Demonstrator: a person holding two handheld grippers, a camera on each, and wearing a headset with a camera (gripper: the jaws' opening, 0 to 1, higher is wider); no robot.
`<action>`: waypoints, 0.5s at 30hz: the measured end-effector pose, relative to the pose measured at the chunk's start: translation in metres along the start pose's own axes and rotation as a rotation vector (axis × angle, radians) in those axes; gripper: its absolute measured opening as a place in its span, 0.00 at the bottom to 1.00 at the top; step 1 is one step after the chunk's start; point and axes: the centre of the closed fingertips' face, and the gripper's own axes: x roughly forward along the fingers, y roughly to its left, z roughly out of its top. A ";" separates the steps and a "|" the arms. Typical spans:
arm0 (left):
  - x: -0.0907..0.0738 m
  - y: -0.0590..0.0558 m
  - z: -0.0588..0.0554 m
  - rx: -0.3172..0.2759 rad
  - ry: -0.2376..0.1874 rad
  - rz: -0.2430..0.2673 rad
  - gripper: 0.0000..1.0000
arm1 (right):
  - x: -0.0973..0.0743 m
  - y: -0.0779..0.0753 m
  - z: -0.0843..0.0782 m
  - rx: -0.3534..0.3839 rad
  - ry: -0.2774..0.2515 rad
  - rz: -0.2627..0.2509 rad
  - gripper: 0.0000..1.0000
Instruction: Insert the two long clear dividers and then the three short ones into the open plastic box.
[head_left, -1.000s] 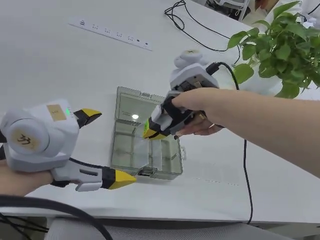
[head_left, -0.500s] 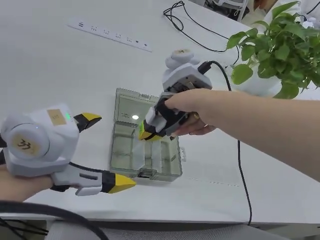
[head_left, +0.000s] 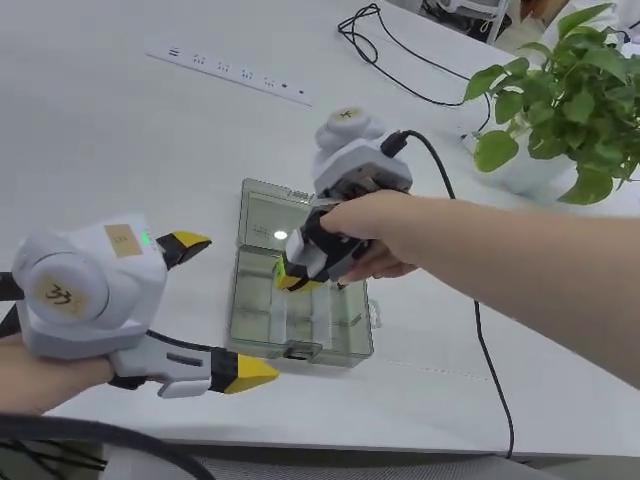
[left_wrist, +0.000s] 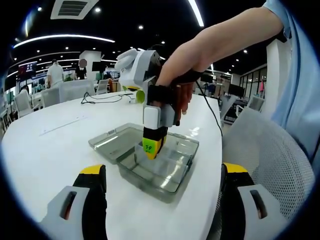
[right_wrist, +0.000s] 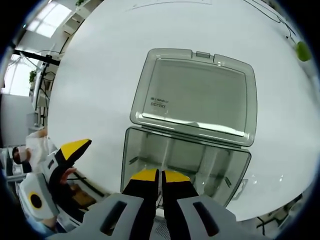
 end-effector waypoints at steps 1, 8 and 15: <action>0.000 0.000 -0.001 0.001 0.002 0.001 0.97 | 0.001 -0.001 0.000 -0.002 0.000 -0.002 0.04; 0.000 0.001 0.000 -0.001 0.005 0.003 0.97 | 0.001 -0.003 0.002 -0.011 0.001 0.000 0.04; -0.001 0.000 0.000 -0.002 0.009 0.003 0.96 | 0.000 -0.002 0.003 -0.035 -0.008 0.007 0.05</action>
